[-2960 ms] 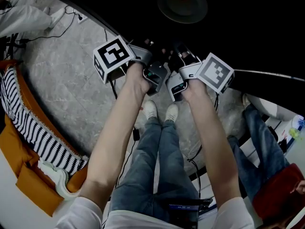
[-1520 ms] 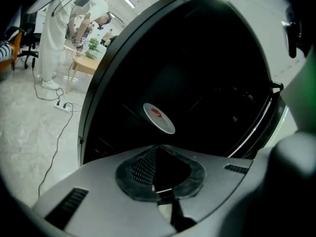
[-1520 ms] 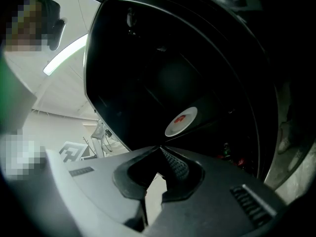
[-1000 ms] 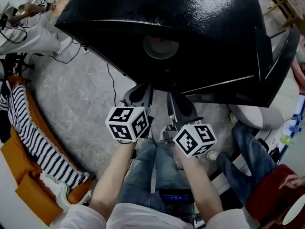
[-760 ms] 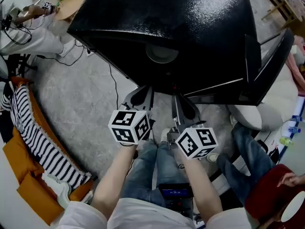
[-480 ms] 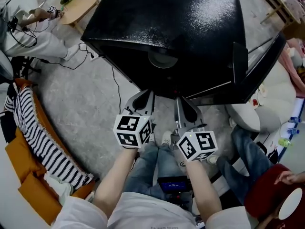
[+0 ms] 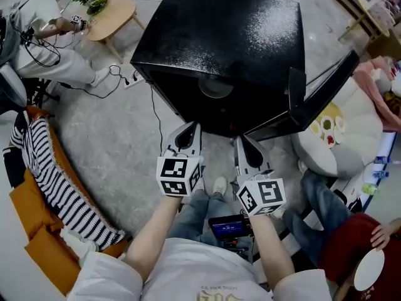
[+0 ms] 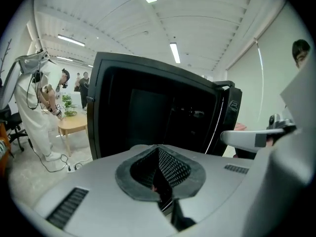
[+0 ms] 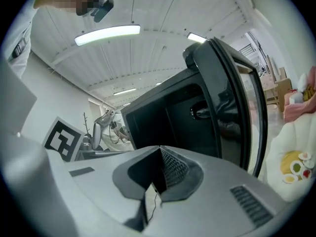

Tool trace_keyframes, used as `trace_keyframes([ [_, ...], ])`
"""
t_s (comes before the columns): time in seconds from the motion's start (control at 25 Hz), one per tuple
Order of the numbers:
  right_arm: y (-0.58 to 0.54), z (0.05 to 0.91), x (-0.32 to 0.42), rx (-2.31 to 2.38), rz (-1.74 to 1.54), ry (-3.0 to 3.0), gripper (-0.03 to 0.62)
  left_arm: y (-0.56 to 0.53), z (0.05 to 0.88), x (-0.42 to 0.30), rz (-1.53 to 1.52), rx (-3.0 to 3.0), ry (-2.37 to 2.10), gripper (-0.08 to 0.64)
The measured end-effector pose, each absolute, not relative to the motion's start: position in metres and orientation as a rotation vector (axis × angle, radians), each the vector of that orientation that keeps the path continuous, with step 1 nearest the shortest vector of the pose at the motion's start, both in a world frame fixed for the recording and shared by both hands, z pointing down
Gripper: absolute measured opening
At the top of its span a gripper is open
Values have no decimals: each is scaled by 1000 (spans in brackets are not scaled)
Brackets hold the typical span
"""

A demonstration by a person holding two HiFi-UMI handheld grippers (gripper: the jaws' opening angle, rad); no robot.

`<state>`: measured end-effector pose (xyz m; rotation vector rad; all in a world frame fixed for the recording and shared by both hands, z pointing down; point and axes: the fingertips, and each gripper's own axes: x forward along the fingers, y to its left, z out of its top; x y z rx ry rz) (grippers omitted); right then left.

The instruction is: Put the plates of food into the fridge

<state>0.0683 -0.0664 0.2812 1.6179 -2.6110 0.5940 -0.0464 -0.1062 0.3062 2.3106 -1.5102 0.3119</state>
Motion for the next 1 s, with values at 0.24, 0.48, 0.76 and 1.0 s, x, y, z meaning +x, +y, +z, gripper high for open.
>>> trace_keyframes([
  [0.24,-54,260,66,1624,504,-2603,9,-95,274,-51,281,2361,-1565,6],
  [0.48,-52,238,60,1636,405,-2606,9,-88,249,-56,239,2380,-1606,6],
  [0.76,-56,205,57,1656,325,-2650,9,-84,219,-60,190,2417,-1644,6],
  [1.0,-58,183,55,1662,279,-2685,9,-82,195,-62,131,2431,-1673,6],
])
